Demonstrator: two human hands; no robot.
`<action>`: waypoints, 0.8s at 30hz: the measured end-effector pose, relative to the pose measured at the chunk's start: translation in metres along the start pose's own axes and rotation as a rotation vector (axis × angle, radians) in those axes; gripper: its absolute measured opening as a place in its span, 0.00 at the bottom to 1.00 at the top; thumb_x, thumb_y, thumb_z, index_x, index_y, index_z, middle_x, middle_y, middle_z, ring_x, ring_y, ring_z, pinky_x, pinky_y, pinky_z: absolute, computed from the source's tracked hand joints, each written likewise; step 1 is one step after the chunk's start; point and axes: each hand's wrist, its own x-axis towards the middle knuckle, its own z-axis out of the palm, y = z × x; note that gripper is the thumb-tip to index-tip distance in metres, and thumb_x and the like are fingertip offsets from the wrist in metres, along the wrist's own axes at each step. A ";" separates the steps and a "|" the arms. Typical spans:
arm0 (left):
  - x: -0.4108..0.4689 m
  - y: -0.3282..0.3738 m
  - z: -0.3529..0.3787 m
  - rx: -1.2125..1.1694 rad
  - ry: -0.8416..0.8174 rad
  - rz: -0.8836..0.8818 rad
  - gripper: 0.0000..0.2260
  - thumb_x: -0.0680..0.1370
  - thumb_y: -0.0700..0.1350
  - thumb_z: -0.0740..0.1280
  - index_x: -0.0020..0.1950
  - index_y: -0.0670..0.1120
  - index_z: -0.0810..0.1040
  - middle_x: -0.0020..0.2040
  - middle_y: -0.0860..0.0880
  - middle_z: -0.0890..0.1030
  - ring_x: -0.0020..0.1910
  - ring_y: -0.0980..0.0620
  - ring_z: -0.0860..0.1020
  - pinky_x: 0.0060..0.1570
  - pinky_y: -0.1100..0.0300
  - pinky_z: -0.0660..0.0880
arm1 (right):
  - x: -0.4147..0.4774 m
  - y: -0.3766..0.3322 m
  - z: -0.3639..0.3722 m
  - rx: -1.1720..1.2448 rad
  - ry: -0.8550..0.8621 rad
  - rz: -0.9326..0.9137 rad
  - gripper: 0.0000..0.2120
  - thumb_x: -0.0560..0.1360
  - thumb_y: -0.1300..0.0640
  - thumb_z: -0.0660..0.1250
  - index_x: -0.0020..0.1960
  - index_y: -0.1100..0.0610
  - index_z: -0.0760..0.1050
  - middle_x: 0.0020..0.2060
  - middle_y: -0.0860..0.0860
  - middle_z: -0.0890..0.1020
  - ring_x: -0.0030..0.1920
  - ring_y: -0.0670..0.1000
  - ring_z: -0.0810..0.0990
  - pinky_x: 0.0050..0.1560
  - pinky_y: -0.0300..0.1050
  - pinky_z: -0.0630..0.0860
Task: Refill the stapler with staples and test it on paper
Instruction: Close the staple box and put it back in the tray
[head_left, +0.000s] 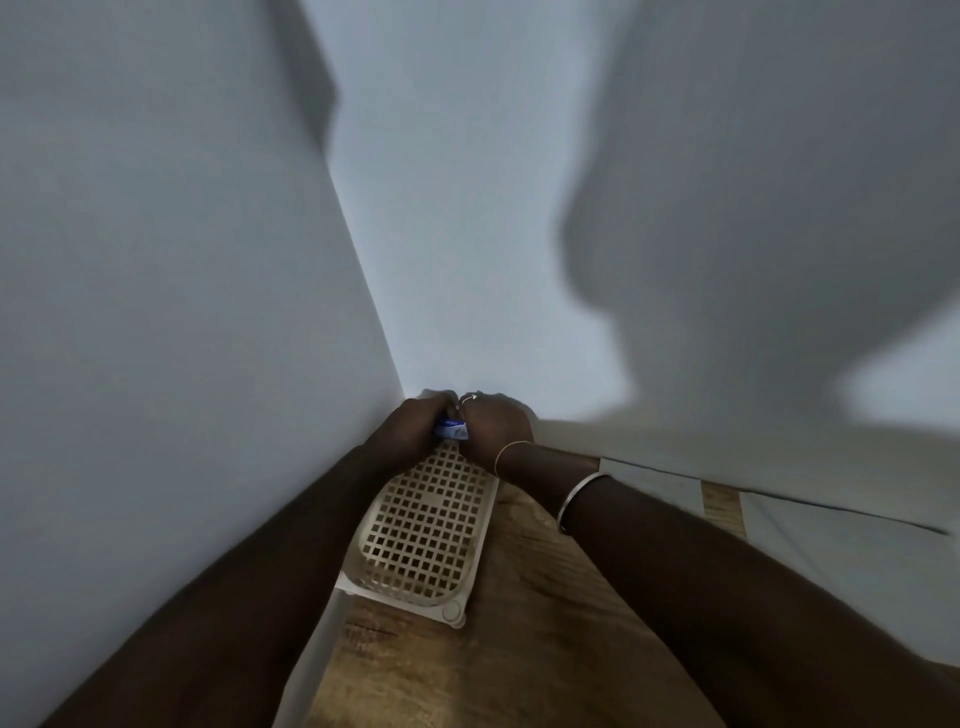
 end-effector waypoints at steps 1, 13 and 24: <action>0.000 -0.001 0.000 -0.001 0.000 0.000 0.11 0.75 0.33 0.66 0.52 0.47 0.77 0.51 0.47 0.83 0.50 0.49 0.82 0.52 0.47 0.79 | 0.001 0.000 0.001 -0.006 -0.004 -0.005 0.10 0.71 0.53 0.72 0.50 0.54 0.77 0.46 0.52 0.83 0.47 0.56 0.83 0.43 0.46 0.75; 0.004 0.002 0.003 -0.002 -0.030 0.003 0.08 0.77 0.33 0.66 0.52 0.41 0.81 0.51 0.46 0.84 0.52 0.48 0.82 0.54 0.46 0.78 | 0.002 0.001 0.005 0.011 -0.057 -0.025 0.10 0.72 0.51 0.71 0.51 0.54 0.78 0.48 0.52 0.83 0.49 0.56 0.83 0.45 0.47 0.77; -0.039 0.010 -0.007 0.023 0.008 -0.070 0.17 0.74 0.35 0.72 0.61 0.46 0.85 0.63 0.47 0.82 0.61 0.49 0.79 0.63 0.55 0.75 | -0.031 -0.010 -0.004 0.038 -0.072 -0.051 0.11 0.72 0.47 0.70 0.50 0.54 0.80 0.48 0.53 0.80 0.52 0.55 0.80 0.44 0.48 0.77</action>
